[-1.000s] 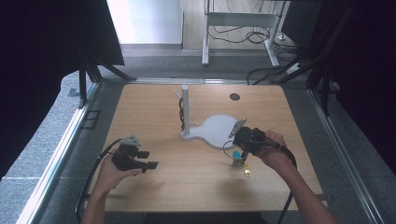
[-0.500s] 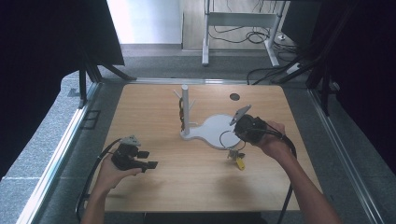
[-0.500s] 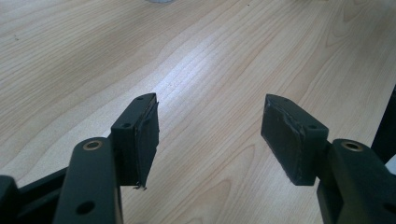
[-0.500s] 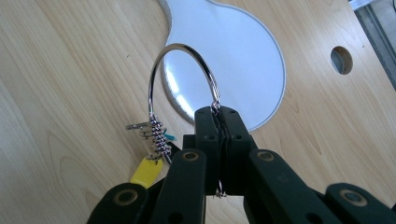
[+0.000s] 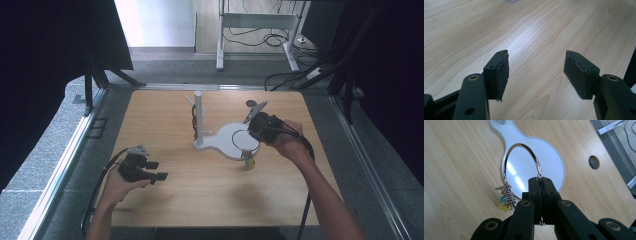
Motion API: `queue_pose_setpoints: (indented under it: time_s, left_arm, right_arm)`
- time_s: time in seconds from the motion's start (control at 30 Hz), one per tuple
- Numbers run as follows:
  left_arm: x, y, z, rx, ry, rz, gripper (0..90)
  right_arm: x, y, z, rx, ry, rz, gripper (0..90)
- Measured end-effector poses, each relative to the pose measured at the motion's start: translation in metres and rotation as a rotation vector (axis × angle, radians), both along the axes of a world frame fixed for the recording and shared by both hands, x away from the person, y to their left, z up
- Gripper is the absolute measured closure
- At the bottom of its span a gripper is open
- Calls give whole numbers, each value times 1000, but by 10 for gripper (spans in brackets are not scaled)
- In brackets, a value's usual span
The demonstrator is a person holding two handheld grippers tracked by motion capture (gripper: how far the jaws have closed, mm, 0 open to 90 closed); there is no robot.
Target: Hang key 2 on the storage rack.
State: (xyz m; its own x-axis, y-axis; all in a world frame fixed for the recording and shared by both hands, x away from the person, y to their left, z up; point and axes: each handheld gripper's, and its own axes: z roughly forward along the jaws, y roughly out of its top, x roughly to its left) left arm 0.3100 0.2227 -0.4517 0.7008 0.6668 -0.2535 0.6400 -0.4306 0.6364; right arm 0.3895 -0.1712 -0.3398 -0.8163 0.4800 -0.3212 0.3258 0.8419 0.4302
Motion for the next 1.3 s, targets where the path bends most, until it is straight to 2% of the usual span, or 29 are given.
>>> queue_pose_setpoints:
  time_s: [0.37,0.67,1.3]
  left_arm:
    - [1,2,0,-7,0,5,377]
    - [1,5,1,-17,-2,9,376]
    - [0,13,2,-40,-6,22,377]
  right_arm:
    - [14,11,20,9,-54,-8,883]
    - [31,25,35,8,-72,-10,884]
    - [73,53,38,-9,-81,-38,884]
